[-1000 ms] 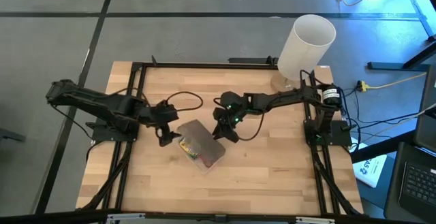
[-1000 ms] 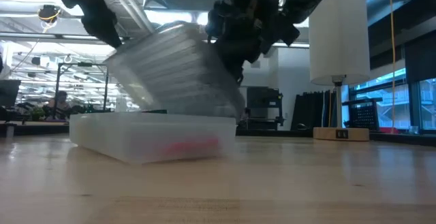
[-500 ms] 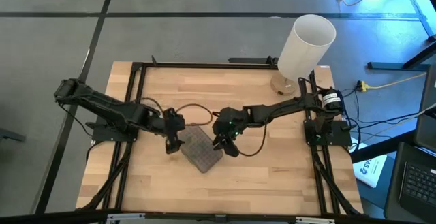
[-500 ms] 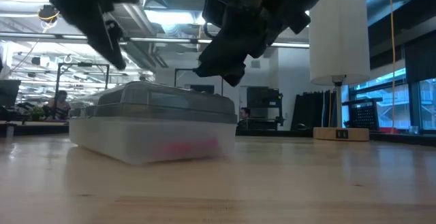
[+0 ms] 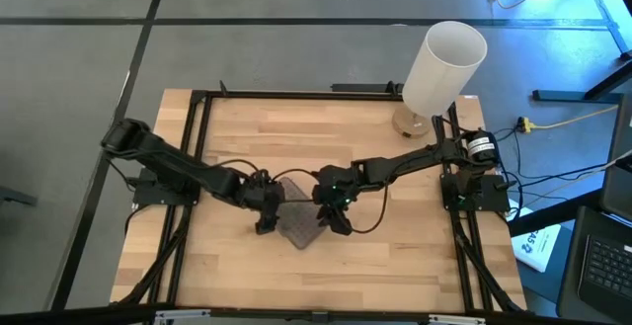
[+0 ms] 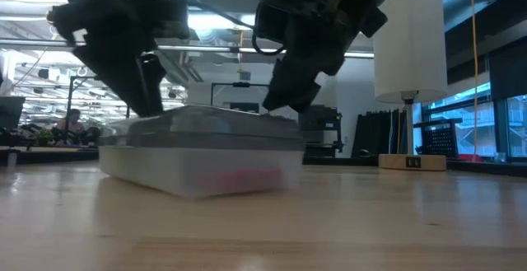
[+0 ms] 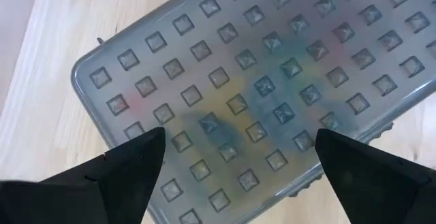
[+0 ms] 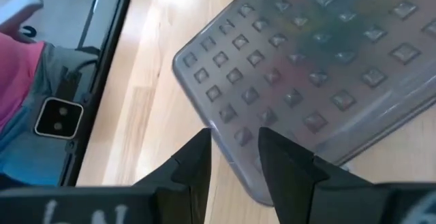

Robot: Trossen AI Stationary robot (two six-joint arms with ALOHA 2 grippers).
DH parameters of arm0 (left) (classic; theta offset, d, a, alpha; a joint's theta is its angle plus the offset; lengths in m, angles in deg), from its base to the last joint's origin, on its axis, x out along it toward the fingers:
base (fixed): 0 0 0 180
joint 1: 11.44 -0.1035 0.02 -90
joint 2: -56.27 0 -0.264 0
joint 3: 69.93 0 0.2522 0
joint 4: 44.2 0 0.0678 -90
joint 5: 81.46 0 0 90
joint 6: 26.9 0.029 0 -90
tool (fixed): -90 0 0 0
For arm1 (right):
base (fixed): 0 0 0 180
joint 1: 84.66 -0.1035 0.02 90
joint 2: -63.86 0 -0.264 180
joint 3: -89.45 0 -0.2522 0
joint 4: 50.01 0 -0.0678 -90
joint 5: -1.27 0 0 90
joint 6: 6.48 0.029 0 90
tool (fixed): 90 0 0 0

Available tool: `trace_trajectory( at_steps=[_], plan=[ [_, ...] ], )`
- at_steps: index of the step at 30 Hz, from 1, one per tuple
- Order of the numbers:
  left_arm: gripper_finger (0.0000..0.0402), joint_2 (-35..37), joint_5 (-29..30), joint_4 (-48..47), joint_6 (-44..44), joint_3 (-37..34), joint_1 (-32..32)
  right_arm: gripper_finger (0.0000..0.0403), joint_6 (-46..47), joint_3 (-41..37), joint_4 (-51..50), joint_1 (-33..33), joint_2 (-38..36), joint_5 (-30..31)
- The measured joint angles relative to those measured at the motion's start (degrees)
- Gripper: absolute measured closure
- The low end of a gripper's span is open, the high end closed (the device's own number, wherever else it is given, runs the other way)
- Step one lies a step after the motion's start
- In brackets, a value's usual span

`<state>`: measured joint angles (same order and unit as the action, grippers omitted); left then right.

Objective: Pack school essentials
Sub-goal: Close the supply box, then return to Home Position

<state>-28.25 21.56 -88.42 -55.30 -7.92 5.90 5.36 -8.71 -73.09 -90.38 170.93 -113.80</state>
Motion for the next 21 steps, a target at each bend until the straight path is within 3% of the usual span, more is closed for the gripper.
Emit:
trace_trajectory(
  at_steps=[7, 11, 16, 21],
  plan=[
    [0.0028, -2.11, 2.04, 5.5, -0.16, -0.09, -2.4, 0.0277, -1.04, 0.0, -5.9, 0.04, -0.66, 0.51],
    [0.0028, -1.78, 3.53, 7.29, 1.37, -0.27, -5.65, 0.0277, -3.06, 0.0, -9.99, -0.06, -3.32, 4.41],
    [0.0028, 0.75, 3.25, 7.61, 5.31, -0.66, -9.6, 0.0277, -4.64, 0.0, -14.24, -0.13, -9.33, 9.1],
    [0.0028, 5.65, 1.49, 8.24, 10.41, -0.61, -12.15, 0.0277, -2.99, 0.0, -18.26, -0.11, -14.5, 10.05]
  ],
)
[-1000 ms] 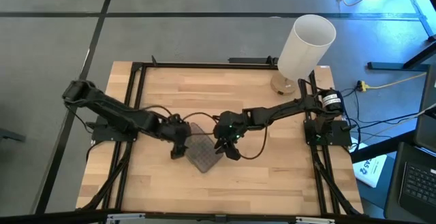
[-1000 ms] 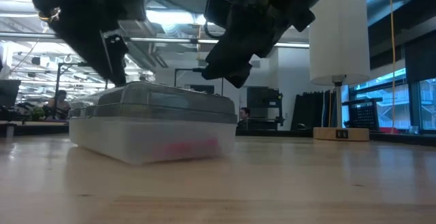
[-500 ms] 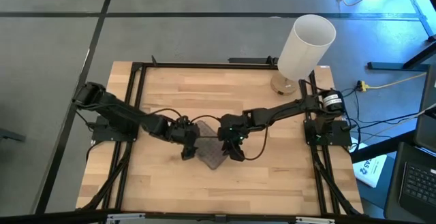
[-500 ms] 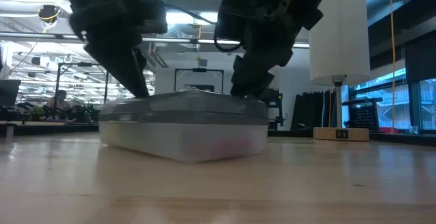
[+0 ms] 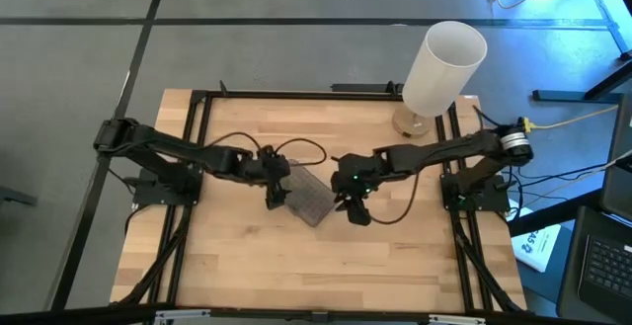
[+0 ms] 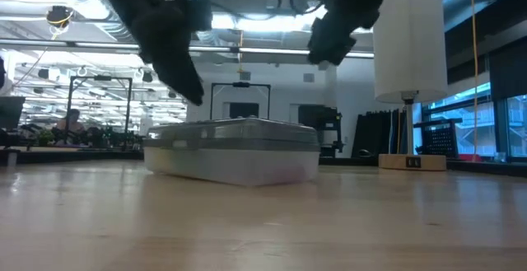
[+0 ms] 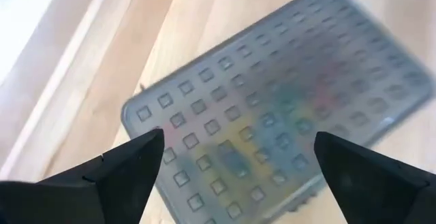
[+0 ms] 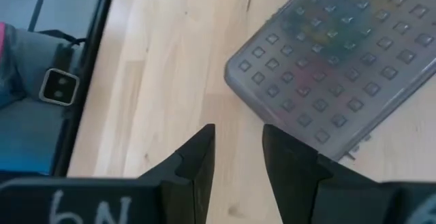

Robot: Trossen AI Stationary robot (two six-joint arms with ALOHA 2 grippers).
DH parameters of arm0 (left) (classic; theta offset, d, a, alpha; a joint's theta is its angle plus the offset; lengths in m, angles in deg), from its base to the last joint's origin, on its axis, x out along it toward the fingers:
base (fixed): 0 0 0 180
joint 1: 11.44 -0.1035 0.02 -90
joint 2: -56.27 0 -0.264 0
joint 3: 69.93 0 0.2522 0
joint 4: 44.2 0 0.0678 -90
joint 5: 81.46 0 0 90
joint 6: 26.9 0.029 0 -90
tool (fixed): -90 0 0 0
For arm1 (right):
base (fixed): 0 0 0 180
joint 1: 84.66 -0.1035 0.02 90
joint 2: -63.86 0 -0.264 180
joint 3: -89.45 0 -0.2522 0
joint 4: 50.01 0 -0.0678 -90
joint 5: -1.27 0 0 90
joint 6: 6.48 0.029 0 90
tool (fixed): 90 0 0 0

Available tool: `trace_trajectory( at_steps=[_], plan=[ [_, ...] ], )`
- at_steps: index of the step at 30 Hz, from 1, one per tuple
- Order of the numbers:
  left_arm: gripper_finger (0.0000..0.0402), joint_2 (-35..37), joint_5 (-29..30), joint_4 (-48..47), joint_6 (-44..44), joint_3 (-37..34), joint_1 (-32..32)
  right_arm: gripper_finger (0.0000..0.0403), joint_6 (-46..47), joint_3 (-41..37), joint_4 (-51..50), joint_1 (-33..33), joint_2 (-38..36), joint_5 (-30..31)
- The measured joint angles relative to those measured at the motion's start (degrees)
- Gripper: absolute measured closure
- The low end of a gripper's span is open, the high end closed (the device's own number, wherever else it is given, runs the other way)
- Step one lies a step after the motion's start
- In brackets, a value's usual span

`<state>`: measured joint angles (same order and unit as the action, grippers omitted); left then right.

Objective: Pack school essentials
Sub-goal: Return to Home Position

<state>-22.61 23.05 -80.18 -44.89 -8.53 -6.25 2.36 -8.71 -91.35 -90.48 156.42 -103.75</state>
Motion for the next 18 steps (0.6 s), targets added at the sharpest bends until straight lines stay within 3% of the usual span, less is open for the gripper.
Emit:
trace_trajectory(
  at_steps=[5, 11, 16, 18],
  plan=[
    [0.0028, 5.43, -2.37, 0.22, 4.76, 0.11, -0.73, 0.0277, 0.0, 0.0, -0.35, 0.14, -3.09, 0.26],
    [0.0035, 11.68, 2.74, -0.82, 1.94, 0.13, -1.22, 0.0312, -0.1, 0.0, -3.97, 0.8, -7.39, 2.2],
    [0.0082, 17.23, 3.9, -5.41, 1.6, 0.15, -2.31, 0.0389, -0.67, 0.0, -7.05, 1.3, -12.6, 4.87],
    [0.0113, 19.77, 4.87, -7.22, 1.62, 0.17, -2.65, 0.0394, -1.56, 0.0, -7.88, 1.31, -14.92, 6.18]
  ],
)
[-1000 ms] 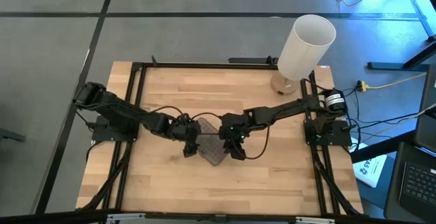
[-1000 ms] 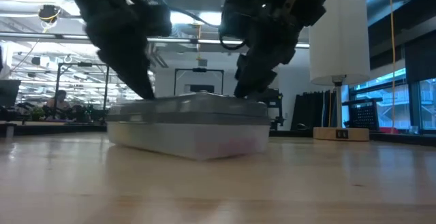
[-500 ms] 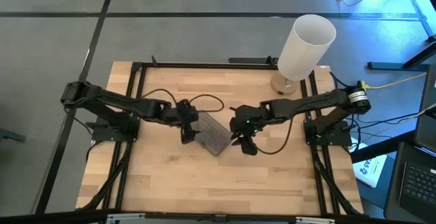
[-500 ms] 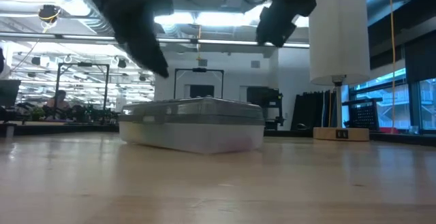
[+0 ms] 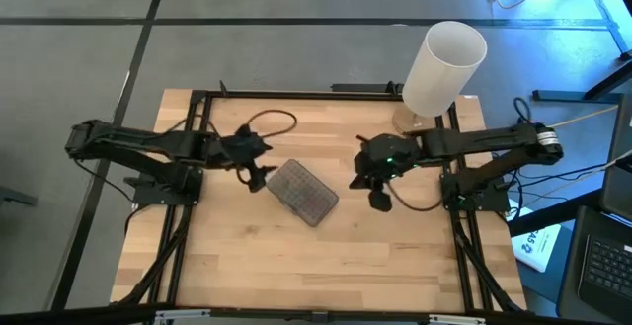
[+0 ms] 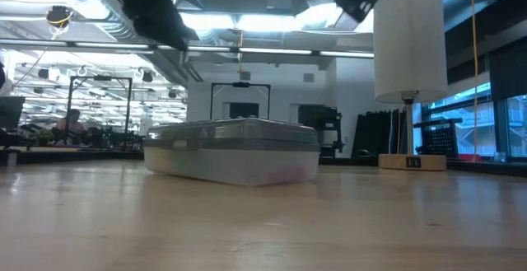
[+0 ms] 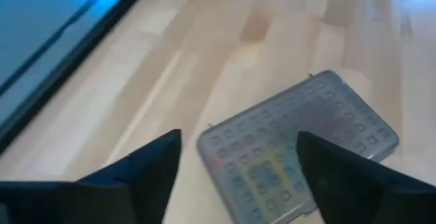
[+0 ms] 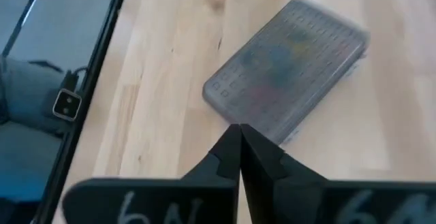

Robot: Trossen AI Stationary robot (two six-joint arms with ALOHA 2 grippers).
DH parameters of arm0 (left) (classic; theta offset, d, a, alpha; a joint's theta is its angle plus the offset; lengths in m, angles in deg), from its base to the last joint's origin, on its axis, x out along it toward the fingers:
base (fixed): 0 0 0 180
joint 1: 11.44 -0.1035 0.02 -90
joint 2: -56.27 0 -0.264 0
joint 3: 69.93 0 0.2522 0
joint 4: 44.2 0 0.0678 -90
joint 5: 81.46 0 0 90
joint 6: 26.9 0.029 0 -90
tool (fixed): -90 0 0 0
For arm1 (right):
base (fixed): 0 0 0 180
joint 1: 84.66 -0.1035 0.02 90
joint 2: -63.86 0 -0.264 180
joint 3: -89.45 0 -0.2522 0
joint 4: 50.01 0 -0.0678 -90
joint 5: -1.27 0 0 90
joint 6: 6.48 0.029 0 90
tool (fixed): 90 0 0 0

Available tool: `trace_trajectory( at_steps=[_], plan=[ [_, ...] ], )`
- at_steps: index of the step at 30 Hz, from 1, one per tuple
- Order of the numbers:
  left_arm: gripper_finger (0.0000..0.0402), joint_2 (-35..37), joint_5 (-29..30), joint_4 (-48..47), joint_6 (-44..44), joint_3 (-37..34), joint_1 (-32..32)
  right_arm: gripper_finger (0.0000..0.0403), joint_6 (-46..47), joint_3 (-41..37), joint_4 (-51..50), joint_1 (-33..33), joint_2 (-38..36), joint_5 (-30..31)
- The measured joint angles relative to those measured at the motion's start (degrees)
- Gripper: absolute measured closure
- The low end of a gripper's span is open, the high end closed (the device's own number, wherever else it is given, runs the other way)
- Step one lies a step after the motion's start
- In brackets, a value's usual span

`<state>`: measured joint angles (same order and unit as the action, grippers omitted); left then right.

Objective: Pack school essentials
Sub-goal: Return to Home Position

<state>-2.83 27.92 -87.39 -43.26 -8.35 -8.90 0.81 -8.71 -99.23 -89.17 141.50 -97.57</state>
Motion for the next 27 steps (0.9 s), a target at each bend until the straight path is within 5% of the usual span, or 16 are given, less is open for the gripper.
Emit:
trace_trajectory(
  at_steps=[7, 16, 21, 27],
  plan=[
    [0.023, 10.82, 5.34, -10.12, 0.38, 0.04, 0.64, 0.0399, -3.77, -1.88, -0.83, 0.0, -7.72, 3.9],
    [0.0348, 25.26, 12.09, -20.47, -0.53, 0.04, 4.23, 0.0398, -2.95, -18.81, 12.47, 0.0, -21.97, 2.78],
    [0.0394, 33.53, 13.94, -22.38, -1.18, -0.99, 5.86, 0.0399, -0.69, -28.67, 20.77, 0.0, -32.35, 2.74],
    [0.0394, 44.25, 12.91, -22.1, -1.6, -5.55, 6.75, 0.0397, 1.21, -37.54, 25.41, 0.0, -44.48, 2.93]
  ],
)
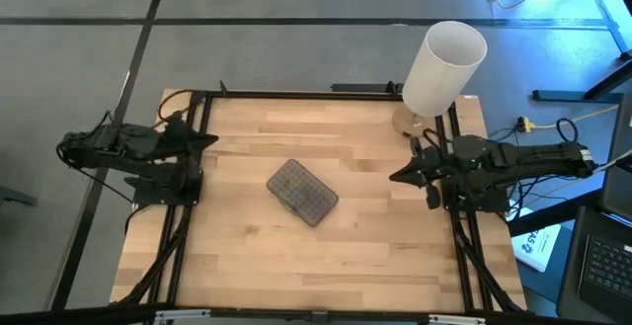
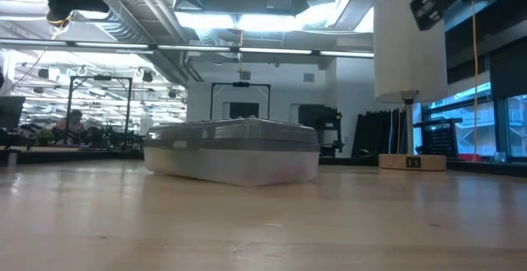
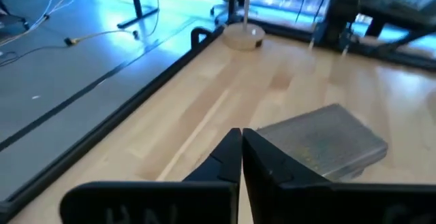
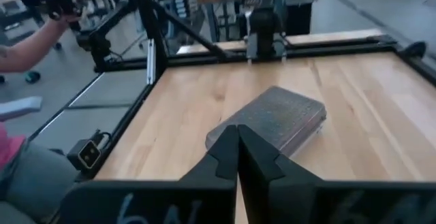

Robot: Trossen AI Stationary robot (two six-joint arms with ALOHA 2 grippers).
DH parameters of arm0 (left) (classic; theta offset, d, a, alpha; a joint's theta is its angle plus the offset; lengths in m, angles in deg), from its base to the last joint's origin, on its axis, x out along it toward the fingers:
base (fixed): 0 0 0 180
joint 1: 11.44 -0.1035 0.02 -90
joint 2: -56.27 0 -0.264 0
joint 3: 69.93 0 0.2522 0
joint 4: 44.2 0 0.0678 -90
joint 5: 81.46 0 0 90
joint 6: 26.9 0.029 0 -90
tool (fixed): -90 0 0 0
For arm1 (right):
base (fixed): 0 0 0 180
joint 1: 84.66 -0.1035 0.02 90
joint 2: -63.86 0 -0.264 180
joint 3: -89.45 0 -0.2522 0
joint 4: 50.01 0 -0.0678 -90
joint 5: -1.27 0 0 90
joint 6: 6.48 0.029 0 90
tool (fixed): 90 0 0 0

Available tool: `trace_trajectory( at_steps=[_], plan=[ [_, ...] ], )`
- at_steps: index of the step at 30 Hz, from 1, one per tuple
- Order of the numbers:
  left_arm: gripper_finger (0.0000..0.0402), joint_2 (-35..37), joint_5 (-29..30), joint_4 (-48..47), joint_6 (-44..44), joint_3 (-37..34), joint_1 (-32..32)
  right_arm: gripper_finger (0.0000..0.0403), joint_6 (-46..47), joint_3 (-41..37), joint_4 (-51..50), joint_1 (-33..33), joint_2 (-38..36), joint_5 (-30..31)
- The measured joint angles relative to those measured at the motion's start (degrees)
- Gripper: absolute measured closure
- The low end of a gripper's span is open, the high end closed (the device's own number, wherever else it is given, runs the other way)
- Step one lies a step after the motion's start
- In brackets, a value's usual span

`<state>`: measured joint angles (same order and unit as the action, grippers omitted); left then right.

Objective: Pack school essentials
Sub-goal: Return to Home Position

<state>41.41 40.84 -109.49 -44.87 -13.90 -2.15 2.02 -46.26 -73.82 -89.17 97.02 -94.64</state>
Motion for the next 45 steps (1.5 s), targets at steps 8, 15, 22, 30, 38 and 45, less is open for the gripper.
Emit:
trace_trajectory(
  at_steps=[8, 15, 22, 30, 38, 45],
  plan=[
    [0.0399, 12.44, -2.35, 6.15, 0.73, -3.63, 0.07, 0.0399, 1.79, -8.73, 3.3, 0.02, -14.65, 1.79],
    [0.0401, 14.48, -1.79, 10.62, 0.58, -6.54, 0.0, 0.04, 1.68, -13.92, 4.98, 0.0, -24.65, 1.84],
    [0.0401, 14.64, -2.76, 18.46, 2.18, -11.83, 0.0, 0.0399, 1.5, -18.54, 5.21, 0.02, -32.92, 1.97],
    [0.0401, 14.62, -3.27, 26.16, 3.48, -19.3, 0.0, 0.04, 1.73, -21.52, 5.9, 0.0, -33.07, 2.39],
    [0.0401, 14.65, -5.16, 31.11, 3.59, -26.44, 0.0, 0.0398, 1.55, -26.81, 11.11, 0.0, -33.09, 2.37],
    [0.0401, 14.65, -4.84, 33.46, 3.53, -32.3, 0.0, 0.0398, 1.32, -30.17, 13.02, 0.0, -32.96, 2.31]
  ],
)
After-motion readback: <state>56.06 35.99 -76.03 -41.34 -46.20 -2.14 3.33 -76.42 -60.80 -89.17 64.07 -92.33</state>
